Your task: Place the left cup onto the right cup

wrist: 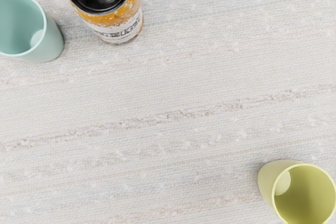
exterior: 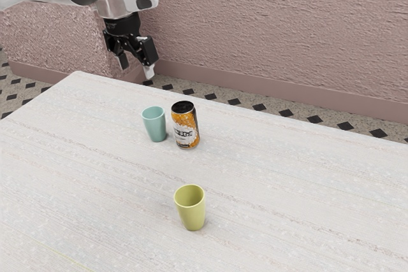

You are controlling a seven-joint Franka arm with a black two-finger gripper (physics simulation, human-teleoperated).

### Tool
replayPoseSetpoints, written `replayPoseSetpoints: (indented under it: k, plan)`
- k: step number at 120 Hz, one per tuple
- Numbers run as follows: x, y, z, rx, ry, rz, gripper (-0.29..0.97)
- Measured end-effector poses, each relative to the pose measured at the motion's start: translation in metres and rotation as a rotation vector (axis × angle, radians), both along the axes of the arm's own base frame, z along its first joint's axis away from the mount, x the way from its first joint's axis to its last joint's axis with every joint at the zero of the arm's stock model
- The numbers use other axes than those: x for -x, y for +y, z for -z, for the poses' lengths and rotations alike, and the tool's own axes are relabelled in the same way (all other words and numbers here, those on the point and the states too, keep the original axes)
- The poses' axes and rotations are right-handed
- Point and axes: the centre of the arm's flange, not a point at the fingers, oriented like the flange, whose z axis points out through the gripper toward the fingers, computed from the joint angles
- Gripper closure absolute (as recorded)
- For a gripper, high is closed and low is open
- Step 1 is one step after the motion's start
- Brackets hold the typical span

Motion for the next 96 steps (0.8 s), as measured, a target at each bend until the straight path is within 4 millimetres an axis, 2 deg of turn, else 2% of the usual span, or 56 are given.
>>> replayPoseSetpoints:
  k: [51,59,68,82,96]
  plan:
    - [-0.003,0.005,0.003,0.004,0.01,0.01,0.0]
    - [-0.007,0.022,0.0,-0.001,0.002,-0.02,0.0]
    - [-0.019,0.054,0.007,-0.015,0.006,-0.075,0.0]
    - [-0.043,0.096,0.031,-0.039,0.027,-0.137,0.0]
    - [-0.07,0.114,0.06,-0.055,0.043,-0.151,0.0]
